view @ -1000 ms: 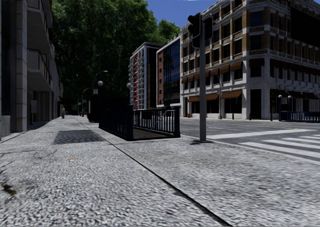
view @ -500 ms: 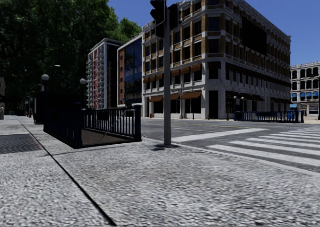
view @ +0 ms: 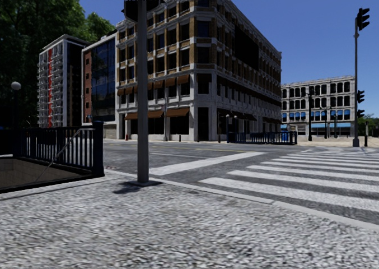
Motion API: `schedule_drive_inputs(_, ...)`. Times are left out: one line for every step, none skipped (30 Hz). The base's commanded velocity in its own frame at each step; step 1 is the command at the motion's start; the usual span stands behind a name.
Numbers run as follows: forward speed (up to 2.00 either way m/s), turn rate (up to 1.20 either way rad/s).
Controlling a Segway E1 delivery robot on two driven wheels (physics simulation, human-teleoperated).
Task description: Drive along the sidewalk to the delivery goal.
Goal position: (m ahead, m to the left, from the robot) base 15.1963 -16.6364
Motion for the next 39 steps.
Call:
schedule_drive_inputs(1.77, -0.57)
schedule_drive_inputs(1.77, -0.57)
schedule_drive_inputs(1.77, -0.57)
schedule_drive_inputs(1.77, -0.57)
schedule_drive_inputs(1.77, -0.57)
schedule_drive_inputs(1.78, -0.57)
schedule_drive_inputs(1.78, -0.57)
schedule_drive_inputs(1.78, -0.57)
schedule_drive_inputs(1.78, -0.57)
schedule_drive_inputs(1.78, -0.57)
schedule_drive_inputs(1.78, -0.57)
schedule_drive_inputs(1.78, -0.57)
schedule_drive_inputs(1.78, -0.57)
schedule_drive_inputs(1.78, -0.55)
schedule_drive_inputs(1.78, -0.54)
schedule_drive_inputs(1.78, -0.54)
schedule_drive_inputs(1.78, -0.54)
schedule_drive_inputs(1.78, -0.54)
schedule_drive_inputs(1.78, -0.54)
schedule_drive_inputs(1.78, -0.53)
schedule_drive_inputs(1.78, -0.53)
schedule_drive_inputs(1.78, -0.53)
schedule_drive_inputs(1.78, -0.53)
schedule_drive_inputs(1.78, -0.49)
schedule_drive_inputs(1.78, -0.40)
schedule_drive_inputs(1.76, -0.28)
schedule_drive_inputs(1.76, -0.28)
schedule_drive_inputs(1.74, -0.24)
schedule_drive_inputs(1.70, -0.24)
schedule_drive_inputs(1.70, -0.24)
schedule_drive_inputs(1.66, -0.24)
schedule_drive_inputs(1.61, -0.24)
schedule_drive_inputs(1.58, -0.24)
schedule_drive_inputs(1.58, -0.24)
schedule_drive_inputs(1.56, -0.24)
schedule_drive_inputs(1.56, -0.24)
schedule_drive_inputs(1.55, -0.24)
schedule_drive_inputs(1.55, -0.24)
schedule_drive_inputs(1.55, -0.24)
